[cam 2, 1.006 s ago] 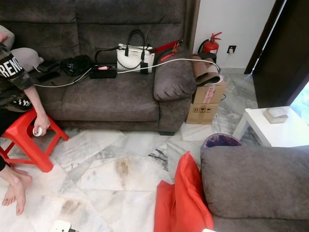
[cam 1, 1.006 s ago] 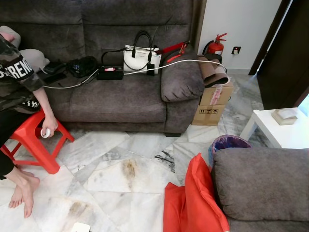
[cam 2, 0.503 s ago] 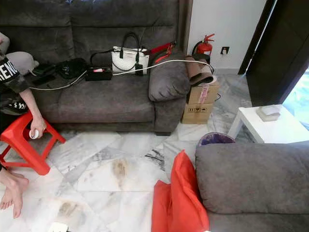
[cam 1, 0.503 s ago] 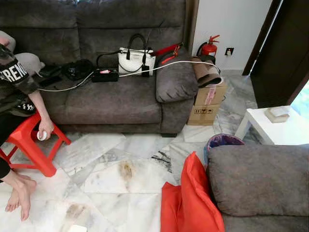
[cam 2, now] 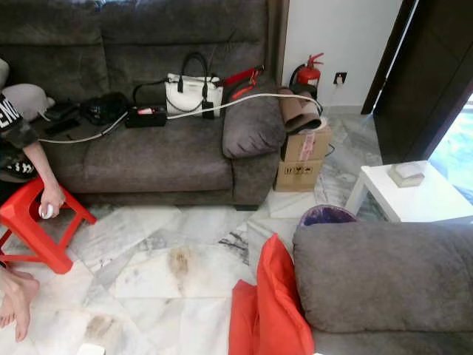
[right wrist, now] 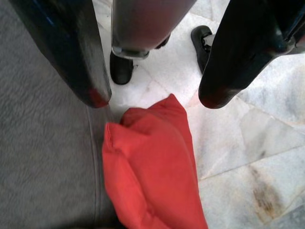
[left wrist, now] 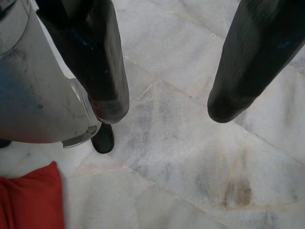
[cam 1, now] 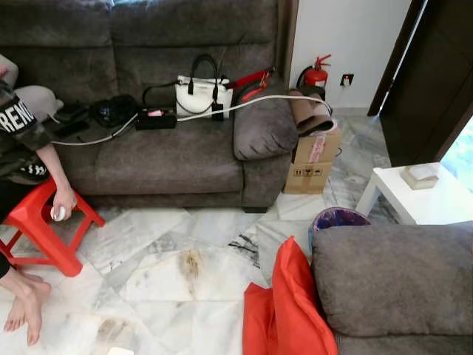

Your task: Move the pillow to the sofa from floor

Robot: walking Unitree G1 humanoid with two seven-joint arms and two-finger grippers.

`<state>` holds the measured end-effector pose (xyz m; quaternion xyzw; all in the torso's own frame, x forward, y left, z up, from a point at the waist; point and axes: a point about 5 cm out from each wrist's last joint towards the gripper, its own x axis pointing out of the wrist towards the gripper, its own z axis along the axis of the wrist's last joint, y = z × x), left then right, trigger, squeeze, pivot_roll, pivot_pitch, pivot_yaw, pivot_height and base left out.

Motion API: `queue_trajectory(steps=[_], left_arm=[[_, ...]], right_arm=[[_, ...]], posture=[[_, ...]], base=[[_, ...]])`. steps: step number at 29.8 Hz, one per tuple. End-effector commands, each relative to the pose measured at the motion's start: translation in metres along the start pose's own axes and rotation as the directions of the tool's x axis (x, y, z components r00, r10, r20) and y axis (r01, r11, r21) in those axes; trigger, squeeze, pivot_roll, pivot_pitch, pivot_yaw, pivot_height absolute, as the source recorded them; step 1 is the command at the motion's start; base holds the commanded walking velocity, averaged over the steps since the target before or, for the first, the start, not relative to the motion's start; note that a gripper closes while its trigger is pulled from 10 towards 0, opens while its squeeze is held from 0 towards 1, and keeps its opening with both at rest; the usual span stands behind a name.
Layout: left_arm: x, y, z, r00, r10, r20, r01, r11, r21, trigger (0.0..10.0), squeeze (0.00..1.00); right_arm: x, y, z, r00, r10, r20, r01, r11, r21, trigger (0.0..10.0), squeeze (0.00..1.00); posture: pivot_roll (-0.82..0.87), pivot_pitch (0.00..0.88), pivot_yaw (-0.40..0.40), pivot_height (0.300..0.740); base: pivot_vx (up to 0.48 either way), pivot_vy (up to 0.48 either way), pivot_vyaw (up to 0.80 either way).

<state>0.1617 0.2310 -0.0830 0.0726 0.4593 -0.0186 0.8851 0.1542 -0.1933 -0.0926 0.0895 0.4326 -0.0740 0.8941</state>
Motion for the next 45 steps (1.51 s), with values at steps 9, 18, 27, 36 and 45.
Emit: queue_trajectory(steps=[9, 18, 27, 36, 45], left_arm=[[-0.002, 0.004, -0.006, 1.0, 0.014, -0.016, -0.014, 1.0, -0.007, 10.0, 0.0], [0.001, 0.0, 0.006, 1.0, 0.005, 0.028, -0.005, 1.0, -0.004, 10.0, 0.0], [0.006, -0.005, 0.035, 0.99, -0.017, 0.142, 0.016, 1.0, 0.012, 10.0, 0.0], [-0.005, 0.0, 0.112, 0.842, -0.048, 0.538, 0.043, 0.999, 0.021, 10.0, 0.0], [-0.058, 0.026, 0.141, 0.612, 0.068, 0.788, -0.071, 0.997, -0.032, 10.0, 0.0]], right_arm=[[-0.001, 0.002, -0.003, 1.0, 0.003, -0.01, -0.003, 1.0, 0.0, 10.0, 0.0], [-0.001, -0.001, -0.003, 1.0, -0.01, -0.007, 0.01, 1.0, 0.011, 10.0, 0.0], [-0.001, -0.002, -0.002, 1.0, -0.014, -0.004, 0.014, 1.0, 0.012, 10.0, 0.0], [0.004, 0.001, 0.033, 0.984, 0.032, 0.174, -0.04, 0.998, 0.046, 10.0, 0.0], [-0.009, -0.023, 0.074, 0.875, 0.03, 0.483, -0.104, 0.986, 0.127, 10.0, 0.0]], posture=[[0.11, 0.096, 0.059, 0.74], [0.11, 0.098, 0.059, 0.74], [0.11, 0.099, 0.059, 0.74], [0.11, 0.098, 0.052, 0.74], [0.12, 0.103, 0.045, 0.74]], base=[[0.226, 0.0, 0.0], [0.0, 0.0, 0.0], [0.0, 0.0, 0.0], [0.0, 0.0, 0.0], [0.0, 0.0, 0.0]])
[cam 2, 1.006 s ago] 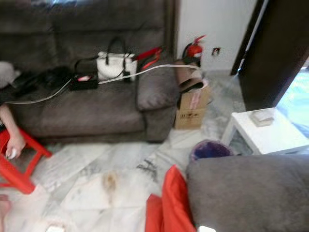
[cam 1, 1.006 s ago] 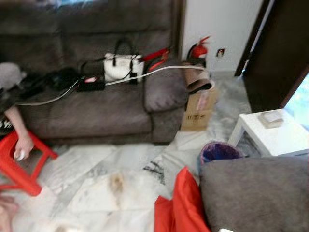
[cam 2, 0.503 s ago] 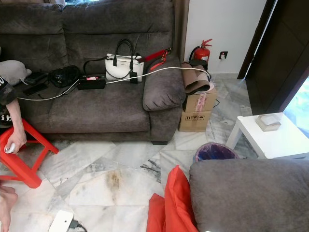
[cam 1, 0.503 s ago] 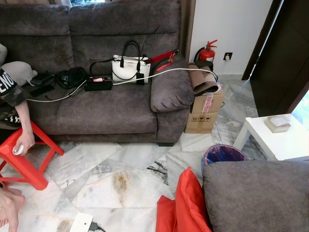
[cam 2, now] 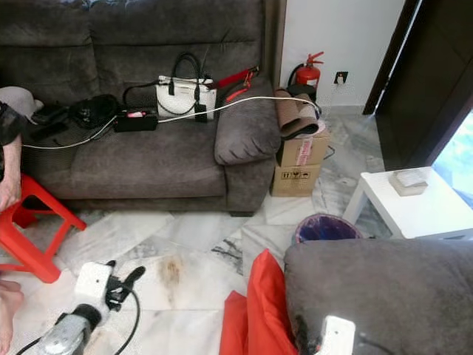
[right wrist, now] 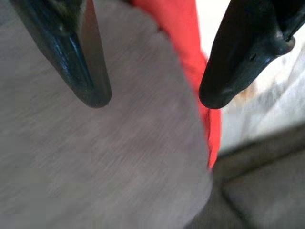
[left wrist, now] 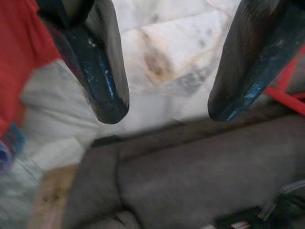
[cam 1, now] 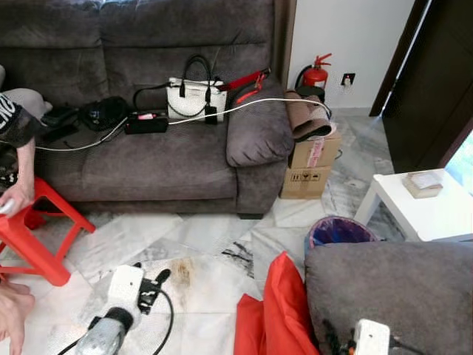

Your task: Move the pillow to the sofa from floor

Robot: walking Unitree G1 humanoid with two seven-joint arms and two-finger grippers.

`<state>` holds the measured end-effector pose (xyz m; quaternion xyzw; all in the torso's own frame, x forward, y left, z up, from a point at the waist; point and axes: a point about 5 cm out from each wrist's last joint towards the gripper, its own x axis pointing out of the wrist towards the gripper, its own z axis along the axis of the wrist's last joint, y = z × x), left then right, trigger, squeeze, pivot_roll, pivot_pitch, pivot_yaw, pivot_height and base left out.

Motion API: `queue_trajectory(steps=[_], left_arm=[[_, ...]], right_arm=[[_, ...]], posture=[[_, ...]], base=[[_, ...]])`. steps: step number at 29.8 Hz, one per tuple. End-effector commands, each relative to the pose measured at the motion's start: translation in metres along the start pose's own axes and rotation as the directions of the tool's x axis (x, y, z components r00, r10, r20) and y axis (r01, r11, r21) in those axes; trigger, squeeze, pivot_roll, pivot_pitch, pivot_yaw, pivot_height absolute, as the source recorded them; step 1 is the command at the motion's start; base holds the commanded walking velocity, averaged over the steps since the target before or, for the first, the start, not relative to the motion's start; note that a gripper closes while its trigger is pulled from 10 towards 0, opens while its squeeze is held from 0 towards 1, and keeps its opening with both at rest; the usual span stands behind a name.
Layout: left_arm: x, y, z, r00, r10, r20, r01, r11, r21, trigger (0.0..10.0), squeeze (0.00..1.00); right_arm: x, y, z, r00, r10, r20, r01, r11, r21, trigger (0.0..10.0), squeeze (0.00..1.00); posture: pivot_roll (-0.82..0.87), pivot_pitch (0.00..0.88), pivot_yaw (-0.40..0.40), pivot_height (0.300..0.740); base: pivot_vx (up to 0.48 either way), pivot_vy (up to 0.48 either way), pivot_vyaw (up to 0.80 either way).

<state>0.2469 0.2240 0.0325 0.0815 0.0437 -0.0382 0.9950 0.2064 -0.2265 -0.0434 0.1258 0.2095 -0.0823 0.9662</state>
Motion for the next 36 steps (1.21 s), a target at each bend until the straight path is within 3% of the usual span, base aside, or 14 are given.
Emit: queue_trajectory(steps=[1, 5, 11, 18, 23, 27, 36], left_arm=[[-0.004, 0.013, 0.013, 0.998, 0.05, 0.042, -0.049, 0.999, -0.013, 10.0, 0.0], [-0.007, 0.013, 0.02, 0.997, 0.057, 0.058, -0.056, 0.998, -0.02, 10.0, 0.0], [-0.006, 0.001, 0.036, 0.998, 0.012, 0.069, -0.009, 0.999, -0.048, 10.0, 0.0], [-0.001, -0.007, 0.039, 0.998, -0.02, 0.067, 0.023, 0.999, -0.044, 10.0, 0.0], [0.0, -0.009, 0.043, 0.998, -0.028, 0.064, 0.031, 0.998, -0.049, 10.0, 0.0], [-0.001, -0.006, 0.042, 0.998, -0.019, 0.055, 0.021, 0.999, -0.045, 10.0, 0.0], [-0.002, -0.003, 0.038, 0.999, -0.015, 0.034, 0.016, 0.999, -0.034, 10.0, 0.0]], right_arm=[[-0.005, -0.006, 0.0, 0.999, -0.009, 0.041, 0.007, 0.998, 0.055, 10.0, 0.0], [-0.01, -0.009, -0.001, 0.998, -0.008, 0.06, 0.005, 0.998, 0.06, 10.0, 0.0], [-0.013, -0.004, 0.008, 0.99, -0.004, 0.144, -0.009, 0.996, 0.092, 10.0, 0.0], [-0.014, 0.004, -0.007, 0.999, 0.026, 0.046, -0.028, 0.998, 0.049, 10.0, 0.0], [-0.014, 0.01, -0.009, 0.997, 0.076, 0.013, -0.076, 0.997, -0.02, 10.0, 0.0], [-0.014, 0.007, -0.005, 0.998, 0.035, 0.056, -0.036, 0.999, 0.005, 10.0, 0.0], [-0.006, 0.016, 0.007, 0.993, 0.057, 0.107, -0.059, 0.998, 0.014, 10.0, 0.0]], posture=[[0.12, 0.103, 0.045, 0.74], [0.13, 0.102, 0.045, 0.74], [0.11, 0.087, 0.068, 0.74], [0.1, 0.073, 0.072, 0.74], [0.11, 0.086, 0.065, 0.71], [0.12, 0.092, 0.061, 0.7], [0.12, 0.1, 0.077, 0.7]], base=[[0.0, 0.0, 0.0], [0.0, 0.0, 0.0], [0.0, 0.0, 0.0], [0.0, 0.0, 0.0], [0.0, 0.0, 0.0], [0.0, 0.0, 0.0], [0.0, 0.0, 0.0]])
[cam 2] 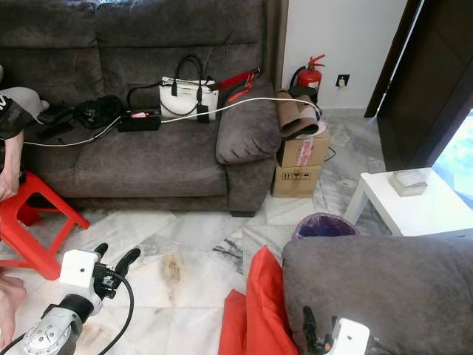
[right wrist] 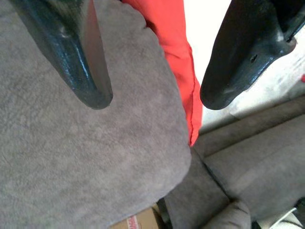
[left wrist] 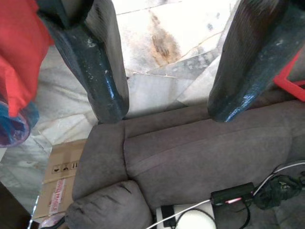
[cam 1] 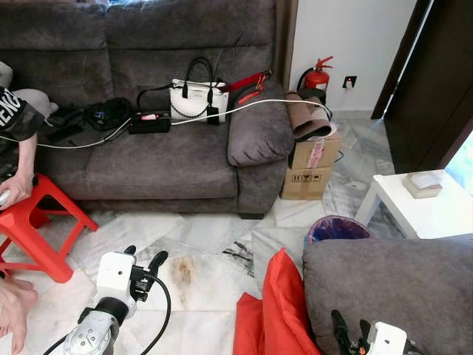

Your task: Move the pillow to the sofa from floor

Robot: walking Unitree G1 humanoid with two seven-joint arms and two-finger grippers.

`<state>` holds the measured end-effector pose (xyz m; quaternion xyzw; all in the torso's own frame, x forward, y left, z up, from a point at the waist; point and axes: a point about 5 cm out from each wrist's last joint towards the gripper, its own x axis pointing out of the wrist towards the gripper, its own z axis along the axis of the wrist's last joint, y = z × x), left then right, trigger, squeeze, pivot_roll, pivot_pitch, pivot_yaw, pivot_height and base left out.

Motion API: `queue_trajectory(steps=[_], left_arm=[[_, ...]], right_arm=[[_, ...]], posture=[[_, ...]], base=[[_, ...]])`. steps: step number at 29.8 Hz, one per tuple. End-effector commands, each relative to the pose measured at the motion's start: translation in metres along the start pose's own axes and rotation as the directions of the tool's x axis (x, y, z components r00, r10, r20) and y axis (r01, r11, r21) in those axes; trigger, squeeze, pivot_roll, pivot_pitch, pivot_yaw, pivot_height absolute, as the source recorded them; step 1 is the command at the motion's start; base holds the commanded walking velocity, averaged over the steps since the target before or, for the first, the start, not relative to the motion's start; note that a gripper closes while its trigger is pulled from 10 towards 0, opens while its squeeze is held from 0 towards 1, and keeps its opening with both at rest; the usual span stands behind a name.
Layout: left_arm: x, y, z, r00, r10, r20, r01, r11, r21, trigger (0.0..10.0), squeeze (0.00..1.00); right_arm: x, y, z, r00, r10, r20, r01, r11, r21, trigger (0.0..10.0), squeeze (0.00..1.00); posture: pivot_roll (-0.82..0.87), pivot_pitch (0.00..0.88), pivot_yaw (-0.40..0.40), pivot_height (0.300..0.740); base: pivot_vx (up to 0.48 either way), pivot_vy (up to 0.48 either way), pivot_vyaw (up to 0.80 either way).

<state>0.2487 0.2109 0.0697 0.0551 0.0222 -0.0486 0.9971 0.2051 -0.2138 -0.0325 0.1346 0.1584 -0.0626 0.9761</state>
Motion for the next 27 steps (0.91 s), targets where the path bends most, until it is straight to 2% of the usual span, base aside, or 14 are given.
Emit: queue_trajectory(steps=[1, 8, 11, 17, 21, 24, 27], left_arm=[[-0.002, 0.004, 0.0, 1.0, 0.005, -0.014, -0.005, 1.0, 0.018, 10.0, 0.0], [0.003, 0.01, 0.004, 1.0, 0.022, -0.003, -0.022, 0.999, 0.032, 10.0, 0.0], [0.007, 0.006, 0.008, 1.0, 0.013, 0.012, -0.013, 1.0, 0.023, 10.0, 0.0], [0.011, 0.007, 0.006, 1.0, 0.007, 0.005, -0.008, 1.0, 0.025, 10.0, 0.0], [0.015, 0.013, -0.002, 0.999, 0.049, -0.017, -0.05, 0.999, -0.011, 10.0, 0.0], [0.018, 0.016, -0.004, 0.995, 0.1, -0.015, -0.1, 0.994, -0.052, 10.0, 0.0], [0.021, 0.013, -0.004, 0.993, 0.116, 0.0, -0.116, 0.991, -0.07, 10.0, 0.0]], right_arm=[[0.002, 0.003, 0.002, 1.0, 0.002, 0.014, -0.002, 1.0, 0.005, 10.0, 0.0], [0.002, 0.009, 0.007, 0.998, 0.017, 0.067, -0.021, 0.998, 0.059, 10.0, 0.0], [0.004, 0.01, 0.013, 0.995, 0.026, 0.099, -0.034, 0.996, 0.077, 10.0, 0.0], [0.011, 0.022, 0.015, 0.993, 0.049, 0.103, -0.058, 0.994, 0.093, 10.0, 0.0], [0.017, 0.029, 0.012, 0.993, 0.109, 0.038, -0.111, 0.993, 0.044, 10.0, 0.0], [0.022, 0.025, 0.021, 0.992, 0.121, 0.046, -0.121, 0.992, 0.016, 10.0, 0.0], [0.028, 0.02, 0.032, 0.99, 0.134, 0.053, -0.133, 0.991, -0.016, 10.0, 0.0]], posture=[[0.12, 0.101, 0.079, 0.7], [0.12, 0.102, 0.096, 0.7], [0.13, 0.099, 0.107, 0.7], [0.13, 0.085, 0.116, 0.7], [0.12, 0.056, 0.081, 0.7], [0.12, 0.041, 0.045, 0.7], [0.11, 0.033, 0.017, 0.7]], base=[[0.0, 0.0, 0.0], [0.0, 0.0, 0.0], [0.0, 0.0, 0.0], [0.0, 0.0, 0.0], [0.0, 0.0, 0.0], [0.0, 0.0, 0.0], [0.0, 0.0, 0.0]])
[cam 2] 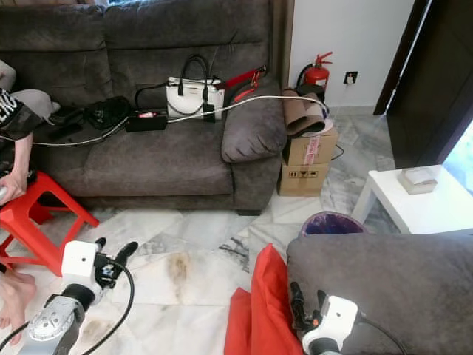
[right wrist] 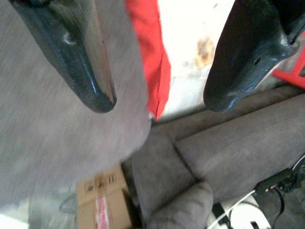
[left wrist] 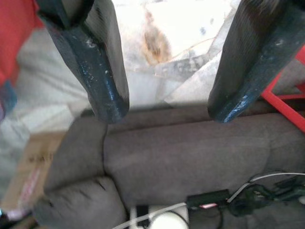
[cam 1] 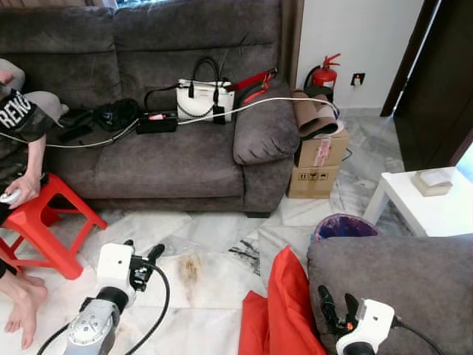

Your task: Move the pillow to the sofa from floor

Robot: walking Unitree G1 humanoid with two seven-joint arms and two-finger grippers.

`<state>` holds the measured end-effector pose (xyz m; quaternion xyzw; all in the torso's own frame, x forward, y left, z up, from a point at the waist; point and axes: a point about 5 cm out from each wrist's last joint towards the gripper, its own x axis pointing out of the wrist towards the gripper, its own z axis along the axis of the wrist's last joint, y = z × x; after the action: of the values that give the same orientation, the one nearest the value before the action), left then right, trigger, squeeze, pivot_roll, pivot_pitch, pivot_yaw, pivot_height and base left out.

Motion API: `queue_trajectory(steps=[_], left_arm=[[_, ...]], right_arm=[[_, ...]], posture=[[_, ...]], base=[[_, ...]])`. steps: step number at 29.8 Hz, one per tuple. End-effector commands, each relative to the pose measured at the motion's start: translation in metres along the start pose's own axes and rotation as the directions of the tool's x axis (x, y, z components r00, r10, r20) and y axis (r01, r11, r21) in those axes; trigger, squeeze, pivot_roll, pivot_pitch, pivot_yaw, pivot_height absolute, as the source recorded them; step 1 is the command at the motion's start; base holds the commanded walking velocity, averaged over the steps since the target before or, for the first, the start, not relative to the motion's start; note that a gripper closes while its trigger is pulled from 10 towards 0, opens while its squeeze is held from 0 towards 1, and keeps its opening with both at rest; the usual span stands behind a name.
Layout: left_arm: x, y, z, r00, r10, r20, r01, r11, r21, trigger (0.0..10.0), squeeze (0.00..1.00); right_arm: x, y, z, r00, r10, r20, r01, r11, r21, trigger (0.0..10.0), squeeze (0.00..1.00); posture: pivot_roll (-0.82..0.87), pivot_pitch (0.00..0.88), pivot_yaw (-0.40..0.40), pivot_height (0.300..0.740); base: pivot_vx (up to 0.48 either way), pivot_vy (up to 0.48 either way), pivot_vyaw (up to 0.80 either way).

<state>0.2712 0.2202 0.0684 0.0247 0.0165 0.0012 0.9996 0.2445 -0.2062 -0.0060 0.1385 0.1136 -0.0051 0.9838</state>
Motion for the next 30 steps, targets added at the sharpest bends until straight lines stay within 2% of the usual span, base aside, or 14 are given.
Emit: queue_trajectory(steps=[1, 7, 14, 20, 24, 30], left_arm=[[0.0, 0.001, -0.003, 1.0, 0.021, 0.002, -0.021, 1.0, -0.016, 10.0, 0.0], [-0.003, -0.004, -0.011, 0.999, 0.035, -0.004, -0.035, 0.999, -0.034, 10.0, 0.0], [-0.009, -0.006, -0.016, 0.998, 0.058, 0.0, -0.058, 0.998, -0.033, 10.0, 0.0], [-0.021, -0.002, -0.022, 0.998, 0.054, -0.014, -0.054, 0.999, -0.006, 10.0, 0.0], [-0.034, 0.0, -0.033, 0.998, 0.027, -0.06, -0.025, 0.999, 0.033, 10.0, 0.0], [-0.041, 0.007, -0.03, 0.998, 0.022, -0.05, -0.019, 0.998, 0.061, 10.0, 0.0]], right_arm=[[0.002, -0.002, 0.003, 1.0, 0.01, -0.014, -0.01, 1.0, -0.01, 10.0, 0.0], [0.006, -0.011, 0.018, 0.999, 0.033, 0.021, -0.031, 0.998, -0.048, 10.0, 0.0], [0.0, -0.019, 0.027, 0.998, 0.043, 0.046, -0.039, 0.995, -0.088, 10.0, 0.0], [-0.015, -0.016, 0.023, 0.993, 0.1, 0.055, -0.094, 0.99, -0.104, 10.0, 0.0], [-0.029, -0.022, 0.022, 0.993, 0.101, 0.053, -0.093, 0.987, -0.133, 10.0, 0.0], [-0.035, -0.026, 0.031, 0.992, 0.086, 0.091, -0.074, 0.988, -0.132, 10.0, 0.0]], posture=[[0.11, 0.031, 0.012, 0.7], [0.09, 0.025, -0.036, 0.7], [0.08, 0.028, -0.069, 0.7], [0.08, 0.029, -0.061, 0.7], [0.07, 0.023, -0.047, 0.7], [0.06, 0.02, -0.035, 0.7]], base=[[0.0, 0.0, 0.0], [0.0, 0.0, 0.0], [0.0, 0.0, 0.0], [0.0, 0.0, 0.0], [0.0, 0.0, 0.0], [0.0, 0.0, 0.0]])
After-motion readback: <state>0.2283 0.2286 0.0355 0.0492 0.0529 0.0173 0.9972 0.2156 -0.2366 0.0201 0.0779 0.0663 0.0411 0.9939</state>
